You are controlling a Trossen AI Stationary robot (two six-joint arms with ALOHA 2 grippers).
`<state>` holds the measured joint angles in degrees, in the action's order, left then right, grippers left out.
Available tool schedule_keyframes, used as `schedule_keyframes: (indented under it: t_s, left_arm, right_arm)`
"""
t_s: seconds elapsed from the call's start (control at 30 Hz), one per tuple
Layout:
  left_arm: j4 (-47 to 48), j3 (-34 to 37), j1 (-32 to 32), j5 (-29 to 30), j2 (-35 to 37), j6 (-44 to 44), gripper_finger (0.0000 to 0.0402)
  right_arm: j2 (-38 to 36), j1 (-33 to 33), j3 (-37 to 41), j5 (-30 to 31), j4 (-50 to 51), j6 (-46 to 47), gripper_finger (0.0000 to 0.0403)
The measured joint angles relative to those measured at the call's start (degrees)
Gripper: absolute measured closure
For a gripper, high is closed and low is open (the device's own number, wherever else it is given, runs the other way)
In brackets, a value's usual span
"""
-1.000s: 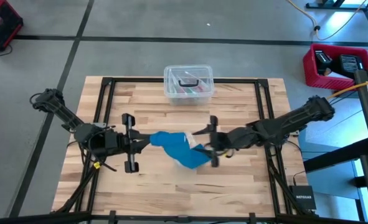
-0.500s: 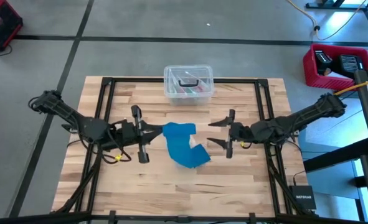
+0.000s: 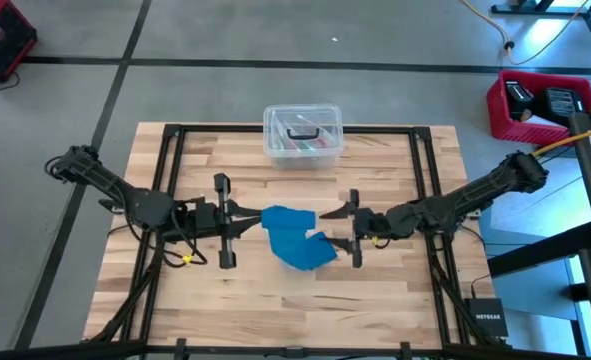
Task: Roll bandage
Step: Roll the blue bandage
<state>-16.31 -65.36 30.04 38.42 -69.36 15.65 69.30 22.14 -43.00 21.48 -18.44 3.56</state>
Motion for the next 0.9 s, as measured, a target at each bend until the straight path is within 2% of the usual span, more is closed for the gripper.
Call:
schedule_keyframes:
  t_s: [0.17, 0.3, 0.4, 0.5, 0.57, 0.73, 0.9]
  left_arm:
    - [-2.0, 0.0, -0.6, -3.4, 0.0, 0.9, 0.0401]
    - [-2.9, 0.0, -0.6, -3.5, 0.0, 1.3, 0.0401]
    - [-2.8, 0.0, -0.7, -3.5, 0.0, 1.7, 0.0401]
    - [-3.7, 0.0, -1.0, -4.0, 0.0, 1.8, 0.0401]
    - [-4.3, 0.0, -1.5, -6.3, 0.0, 1.2, 0.0401]
    - [-4.4, 0.0, -1.7, -7.4, 0.0, 0.6, 0.0401]
    - [-5.2, 0.1, -1.7, -7.4, 0.0, 1.2, 0.0401]
  right_arm:
    - [4.1, -0.6, 0.0, 0.3, -6.4, -2.4, 0.0143]
    - [5.6, -0.6, 0.0, 0.4, -11.7, -3.9, 0.0143]
    - [5.7, -0.4, 0.0, -0.6, -11.8, -4.3, 0.0143]
    - [5.8, -0.4, 0.0, 1.9, -12.9, -5.7, 0.0143]
    - [6.4, -1.0, 0.0, 2.2, -16.1, -7.6, 0.0143]
    - [9.7, -3.8, -0.1, -5.7, -25.0, -7.5, 0.0143]
    - [13.5, -5.4, -1.3, -6.1, -24.3, -6.6, 0.0145]
